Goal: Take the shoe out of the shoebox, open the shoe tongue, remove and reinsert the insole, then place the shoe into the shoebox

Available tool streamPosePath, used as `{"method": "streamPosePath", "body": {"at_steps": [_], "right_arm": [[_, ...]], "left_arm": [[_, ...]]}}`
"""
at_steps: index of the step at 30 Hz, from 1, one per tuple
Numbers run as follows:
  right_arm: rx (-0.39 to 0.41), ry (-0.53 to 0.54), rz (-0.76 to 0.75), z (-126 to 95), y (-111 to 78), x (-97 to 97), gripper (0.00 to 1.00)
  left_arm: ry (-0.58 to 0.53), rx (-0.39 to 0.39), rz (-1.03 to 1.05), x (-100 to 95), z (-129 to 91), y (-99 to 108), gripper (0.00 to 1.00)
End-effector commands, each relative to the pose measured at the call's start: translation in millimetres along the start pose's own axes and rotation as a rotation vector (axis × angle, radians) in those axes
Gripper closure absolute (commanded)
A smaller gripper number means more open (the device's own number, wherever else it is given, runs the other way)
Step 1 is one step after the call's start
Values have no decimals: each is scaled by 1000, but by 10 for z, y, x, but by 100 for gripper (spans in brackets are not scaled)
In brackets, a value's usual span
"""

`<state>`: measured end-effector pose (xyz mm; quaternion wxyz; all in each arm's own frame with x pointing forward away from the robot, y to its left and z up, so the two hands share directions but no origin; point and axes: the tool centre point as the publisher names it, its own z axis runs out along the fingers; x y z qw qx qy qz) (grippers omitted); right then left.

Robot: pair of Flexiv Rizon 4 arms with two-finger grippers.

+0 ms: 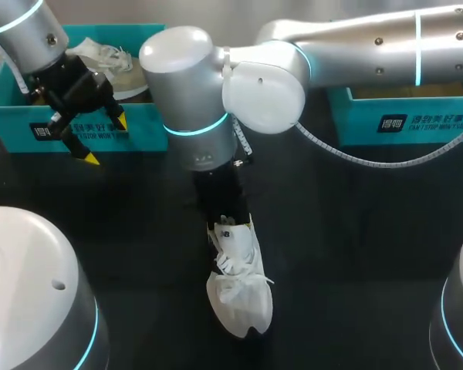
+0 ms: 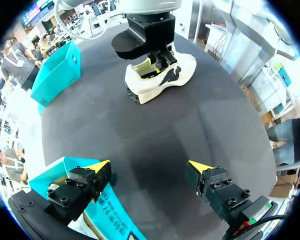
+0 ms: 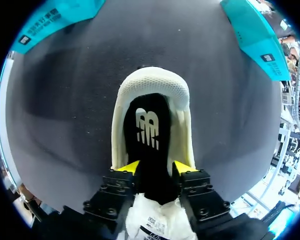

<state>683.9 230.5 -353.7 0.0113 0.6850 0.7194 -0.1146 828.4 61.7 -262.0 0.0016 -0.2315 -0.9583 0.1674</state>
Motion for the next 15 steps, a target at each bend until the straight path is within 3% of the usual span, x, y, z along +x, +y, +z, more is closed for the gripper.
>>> {"method": "streamPosePath", "body": {"at_steps": [1,15], "right_arm": [[-11,10,-23,37,4,-17,0],[-2,37,-71,76,46,-70,0]], "left_arm": [[1,-2,0,-1,-3,4,0],[1,-2,0,-1,-3,4,0]]}}
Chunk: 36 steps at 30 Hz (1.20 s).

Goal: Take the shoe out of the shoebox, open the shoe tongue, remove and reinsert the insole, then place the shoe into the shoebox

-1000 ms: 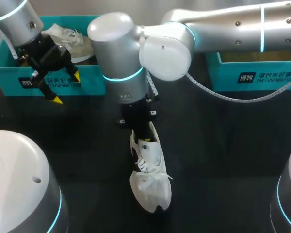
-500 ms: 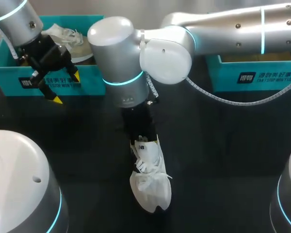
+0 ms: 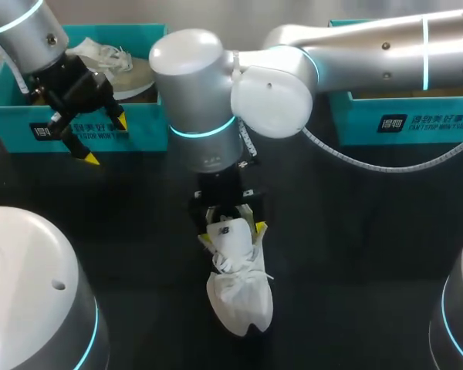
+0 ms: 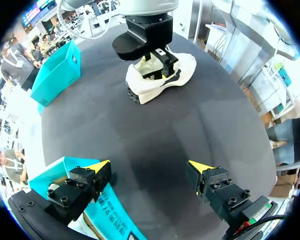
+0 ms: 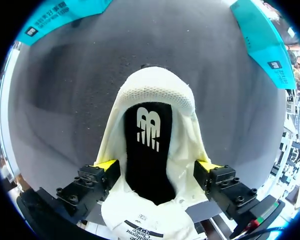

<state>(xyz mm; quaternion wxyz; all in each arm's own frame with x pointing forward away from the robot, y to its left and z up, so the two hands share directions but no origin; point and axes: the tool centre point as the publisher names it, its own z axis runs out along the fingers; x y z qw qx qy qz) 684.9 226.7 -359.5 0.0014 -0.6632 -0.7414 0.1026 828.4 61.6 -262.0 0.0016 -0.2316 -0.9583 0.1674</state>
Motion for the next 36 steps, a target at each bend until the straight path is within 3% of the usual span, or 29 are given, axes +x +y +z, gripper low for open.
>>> {"method": "streamPosePath", "body": {"at_steps": [1,13,25,36], "right_arm": [[3,8,-9,10,40,-49,0],[7,-8,-38,-47,154,2,0],[32,6,-10,0,-60,2,0],[32,-20,-9,-117,-207,15,0]], "left_arm": [[1,-2,0,-1,-3,4,0],[1,-2,0,-1,-3,4,0],[1,-2,0,-1,-3,4,0],[1,-2,0,-1,-3,4,0]]}}
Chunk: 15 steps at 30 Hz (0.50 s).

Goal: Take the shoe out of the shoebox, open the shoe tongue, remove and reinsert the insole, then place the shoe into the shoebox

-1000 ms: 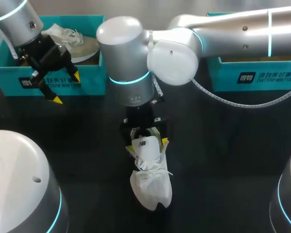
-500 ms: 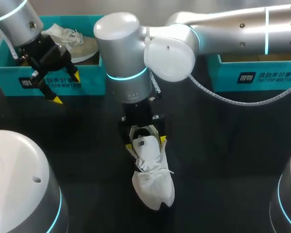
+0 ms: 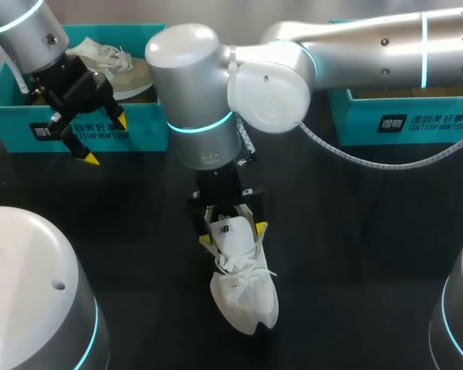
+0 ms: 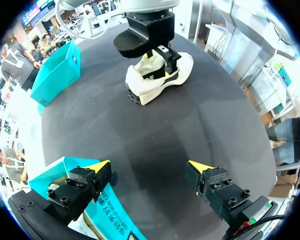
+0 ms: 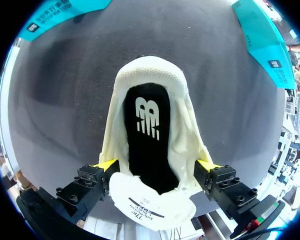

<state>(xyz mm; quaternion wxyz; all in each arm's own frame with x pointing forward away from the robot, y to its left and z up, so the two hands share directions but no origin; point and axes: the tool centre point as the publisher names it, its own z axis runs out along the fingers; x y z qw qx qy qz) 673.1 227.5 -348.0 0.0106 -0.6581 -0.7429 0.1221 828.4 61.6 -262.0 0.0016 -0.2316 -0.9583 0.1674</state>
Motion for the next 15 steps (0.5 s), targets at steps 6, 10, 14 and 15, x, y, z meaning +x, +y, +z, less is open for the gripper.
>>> {"method": "streamPosePath", "body": {"at_steps": [6,10,14,15], "right_arm": [[-22,-19,10,-88,-196,-8,0],[-22,-24,5,-117,-253,-34,0],[-28,-30,1,-163,-363,-61,0],[-31,-32,2,-182,-400,-64,0]], "left_arm": [[1,-2,0,-1,-3,4,0],[1,-2,0,-1,-3,4,0],[1,-2,0,-1,-3,4,0],[1,-2,0,-1,-3,4,0]]}}
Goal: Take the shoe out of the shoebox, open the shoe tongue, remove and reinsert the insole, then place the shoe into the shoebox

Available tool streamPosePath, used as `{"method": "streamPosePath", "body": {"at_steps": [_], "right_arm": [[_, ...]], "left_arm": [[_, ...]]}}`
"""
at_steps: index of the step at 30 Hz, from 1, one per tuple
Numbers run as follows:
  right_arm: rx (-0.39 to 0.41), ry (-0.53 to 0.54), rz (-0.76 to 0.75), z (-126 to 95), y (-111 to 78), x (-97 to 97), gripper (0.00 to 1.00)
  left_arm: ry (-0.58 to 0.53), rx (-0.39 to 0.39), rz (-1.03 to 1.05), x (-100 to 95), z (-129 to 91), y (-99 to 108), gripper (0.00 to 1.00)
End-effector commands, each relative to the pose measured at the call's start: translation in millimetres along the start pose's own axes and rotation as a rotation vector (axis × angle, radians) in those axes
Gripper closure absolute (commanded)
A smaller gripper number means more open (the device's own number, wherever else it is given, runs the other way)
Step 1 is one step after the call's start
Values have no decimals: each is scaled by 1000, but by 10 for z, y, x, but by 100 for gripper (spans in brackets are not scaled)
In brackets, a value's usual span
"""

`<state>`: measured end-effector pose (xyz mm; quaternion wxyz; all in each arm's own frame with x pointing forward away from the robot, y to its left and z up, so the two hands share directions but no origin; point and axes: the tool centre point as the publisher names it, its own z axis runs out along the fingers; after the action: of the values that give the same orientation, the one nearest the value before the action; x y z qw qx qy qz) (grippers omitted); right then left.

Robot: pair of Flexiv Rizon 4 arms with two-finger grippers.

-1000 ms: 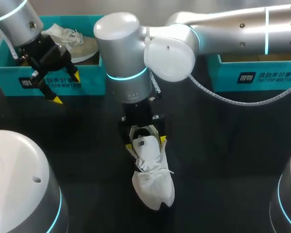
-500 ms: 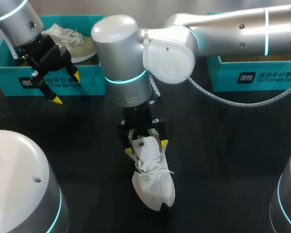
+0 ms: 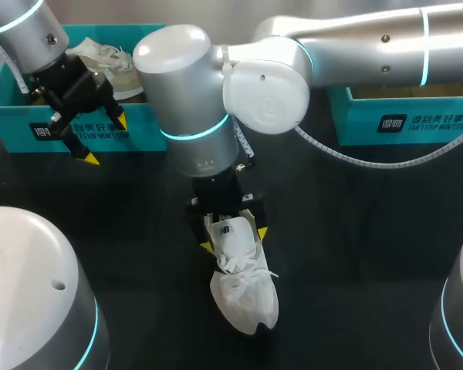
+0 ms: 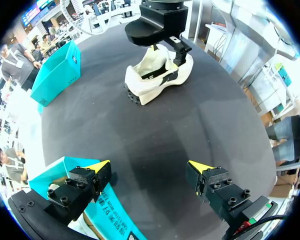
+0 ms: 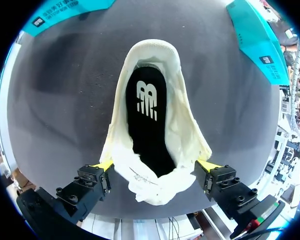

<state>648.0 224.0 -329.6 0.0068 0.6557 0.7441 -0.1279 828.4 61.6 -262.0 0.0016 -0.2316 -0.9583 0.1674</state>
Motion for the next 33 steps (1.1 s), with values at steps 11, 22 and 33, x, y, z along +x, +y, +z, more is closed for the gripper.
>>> {"method": "streamPosePath", "body": {"at_steps": [11,22,33], "right_arm": [[-50,13,-13,-220,-591,8,0],[-71,24,-69,-359,-1012,4,0],[-97,36,-98,-341,-1096,-61,62]], "left_arm": [[1,-2,0,-1,-3,4,0],[1,-2,0,-1,-3,4,0],[1,-2,0,-1,-3,4,0]]}}
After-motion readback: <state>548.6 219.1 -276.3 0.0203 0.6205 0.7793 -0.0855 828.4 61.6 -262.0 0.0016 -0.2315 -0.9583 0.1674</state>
